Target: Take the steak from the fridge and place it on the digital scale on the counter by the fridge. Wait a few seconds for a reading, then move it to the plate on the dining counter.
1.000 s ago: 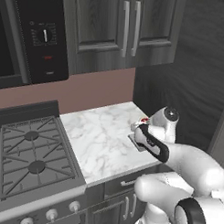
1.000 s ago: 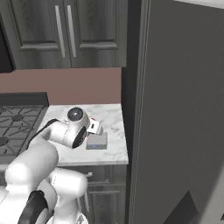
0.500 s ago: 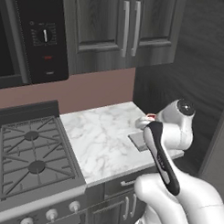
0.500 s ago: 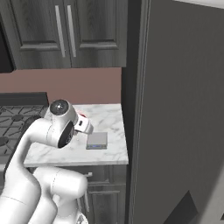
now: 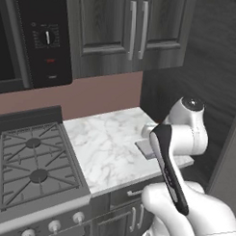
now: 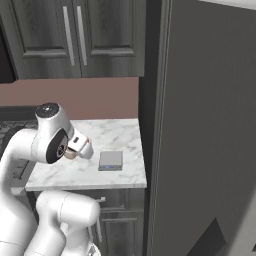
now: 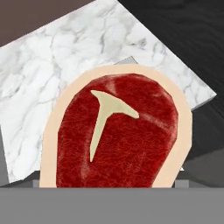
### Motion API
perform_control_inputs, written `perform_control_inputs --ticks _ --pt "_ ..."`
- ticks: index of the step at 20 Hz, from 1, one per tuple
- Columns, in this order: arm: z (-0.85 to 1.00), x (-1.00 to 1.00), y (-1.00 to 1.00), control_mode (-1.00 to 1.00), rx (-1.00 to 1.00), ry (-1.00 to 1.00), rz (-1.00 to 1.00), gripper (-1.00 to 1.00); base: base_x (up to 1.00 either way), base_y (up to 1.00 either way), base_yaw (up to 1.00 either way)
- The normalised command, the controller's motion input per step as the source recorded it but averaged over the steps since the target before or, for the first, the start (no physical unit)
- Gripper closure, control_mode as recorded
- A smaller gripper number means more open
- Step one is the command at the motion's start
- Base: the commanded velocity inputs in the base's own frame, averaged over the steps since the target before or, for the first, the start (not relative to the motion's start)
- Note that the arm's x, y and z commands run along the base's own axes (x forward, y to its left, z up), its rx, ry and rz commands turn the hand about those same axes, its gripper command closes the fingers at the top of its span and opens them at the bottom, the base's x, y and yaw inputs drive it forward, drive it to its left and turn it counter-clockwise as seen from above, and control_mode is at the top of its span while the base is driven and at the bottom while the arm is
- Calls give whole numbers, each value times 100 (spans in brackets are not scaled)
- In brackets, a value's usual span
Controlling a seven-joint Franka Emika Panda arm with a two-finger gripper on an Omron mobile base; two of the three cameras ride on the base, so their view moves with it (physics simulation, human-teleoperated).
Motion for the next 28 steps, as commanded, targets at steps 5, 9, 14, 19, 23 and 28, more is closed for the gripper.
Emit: perform_control_inputs --ticks 5,9,14,19,23,28 --pt "0 -7 9 100 0 5 -13 100 -4 7 -10" --pt "0 0 0 100 0 0 0 100 -24 31 -28" --pt "0 0 0 100 0 0 0 100 -39 65 -57" --pt "0 0 0 100 0 0 0 100 -45 46 -74" --pt "0 0 0 100 0 0 0 100 -84 39 -72" --pt "0 0 0 100 0 0 0 100 -100 8 -65"
